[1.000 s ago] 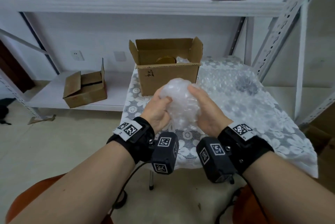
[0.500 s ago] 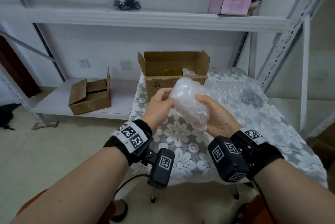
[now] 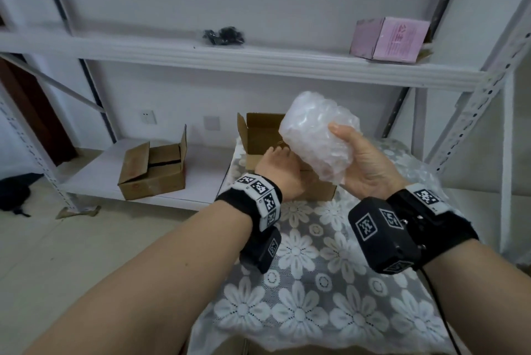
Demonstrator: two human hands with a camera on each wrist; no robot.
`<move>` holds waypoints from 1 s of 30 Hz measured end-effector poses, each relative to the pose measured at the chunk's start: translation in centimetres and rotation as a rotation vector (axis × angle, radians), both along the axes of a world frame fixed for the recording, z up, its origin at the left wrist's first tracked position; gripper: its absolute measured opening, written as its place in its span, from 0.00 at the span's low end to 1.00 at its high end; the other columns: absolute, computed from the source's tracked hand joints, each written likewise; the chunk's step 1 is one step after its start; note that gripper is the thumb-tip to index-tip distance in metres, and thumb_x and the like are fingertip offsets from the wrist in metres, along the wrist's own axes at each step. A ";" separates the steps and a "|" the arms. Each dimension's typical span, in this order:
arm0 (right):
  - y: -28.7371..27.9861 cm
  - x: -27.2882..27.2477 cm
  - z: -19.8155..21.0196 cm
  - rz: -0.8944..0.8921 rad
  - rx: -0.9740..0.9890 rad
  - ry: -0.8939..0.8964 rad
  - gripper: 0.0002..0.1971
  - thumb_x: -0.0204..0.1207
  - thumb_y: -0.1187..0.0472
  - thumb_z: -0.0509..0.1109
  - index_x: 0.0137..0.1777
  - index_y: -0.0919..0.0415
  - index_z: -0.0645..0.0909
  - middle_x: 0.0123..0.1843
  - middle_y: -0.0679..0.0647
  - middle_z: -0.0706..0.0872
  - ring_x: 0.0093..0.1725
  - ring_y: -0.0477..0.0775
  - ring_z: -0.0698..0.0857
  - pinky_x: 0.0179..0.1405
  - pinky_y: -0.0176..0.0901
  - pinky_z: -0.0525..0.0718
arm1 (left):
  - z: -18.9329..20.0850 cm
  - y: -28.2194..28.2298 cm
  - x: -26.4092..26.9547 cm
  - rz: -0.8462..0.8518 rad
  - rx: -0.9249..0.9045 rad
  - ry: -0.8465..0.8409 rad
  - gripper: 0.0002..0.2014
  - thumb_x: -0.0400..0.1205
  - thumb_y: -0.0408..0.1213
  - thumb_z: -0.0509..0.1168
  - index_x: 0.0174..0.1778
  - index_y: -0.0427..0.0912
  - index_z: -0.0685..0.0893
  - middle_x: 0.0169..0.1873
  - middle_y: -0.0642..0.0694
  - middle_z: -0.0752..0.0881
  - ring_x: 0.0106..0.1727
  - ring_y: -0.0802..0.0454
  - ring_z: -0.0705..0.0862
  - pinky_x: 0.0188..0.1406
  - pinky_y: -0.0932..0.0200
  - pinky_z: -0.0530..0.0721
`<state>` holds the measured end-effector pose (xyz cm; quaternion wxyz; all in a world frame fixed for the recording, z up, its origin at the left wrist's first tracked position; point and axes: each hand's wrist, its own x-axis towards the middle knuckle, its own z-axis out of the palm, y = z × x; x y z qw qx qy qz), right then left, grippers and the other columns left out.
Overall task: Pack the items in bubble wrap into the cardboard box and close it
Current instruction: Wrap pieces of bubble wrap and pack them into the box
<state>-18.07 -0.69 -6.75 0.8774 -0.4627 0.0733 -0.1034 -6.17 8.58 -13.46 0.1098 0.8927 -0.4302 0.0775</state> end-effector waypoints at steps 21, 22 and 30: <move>-1.9 10.1 1.3 0.073 -0.545 0.351 0.28 0.68 0.60 0.79 0.68 0.59 0.76 0.57 0.63 0.88 0.52 0.62 0.90 0.55 0.58 0.88 | -1.2 -2.2 0.7 -0.124 0.042 -0.210 0.27 0.77 0.56 0.59 0.68 0.44 0.75 0.66 0.43 0.82 0.70 0.41 0.76 0.72 0.45 0.69; -1.6 10.5 1.4 0.088 -0.579 0.368 0.27 0.69 0.59 0.79 0.67 0.58 0.76 0.56 0.63 0.89 0.51 0.63 0.91 0.56 0.60 0.87 | -1.2 -2.2 0.7 -0.127 0.031 -0.216 0.27 0.78 0.55 0.59 0.70 0.44 0.74 0.68 0.42 0.80 0.71 0.41 0.74 0.73 0.45 0.67; -0.5 12.4 1.2 0.147 -0.851 0.435 0.21 0.71 0.59 0.78 0.62 0.55 0.77 0.49 0.63 0.89 0.35 0.60 0.89 0.27 0.47 0.87 | -1.4 -1.8 1.4 -0.230 -0.078 -0.051 0.29 0.78 0.50 0.54 0.71 0.37 0.74 0.70 0.37 0.78 0.72 0.37 0.72 0.75 0.41 0.64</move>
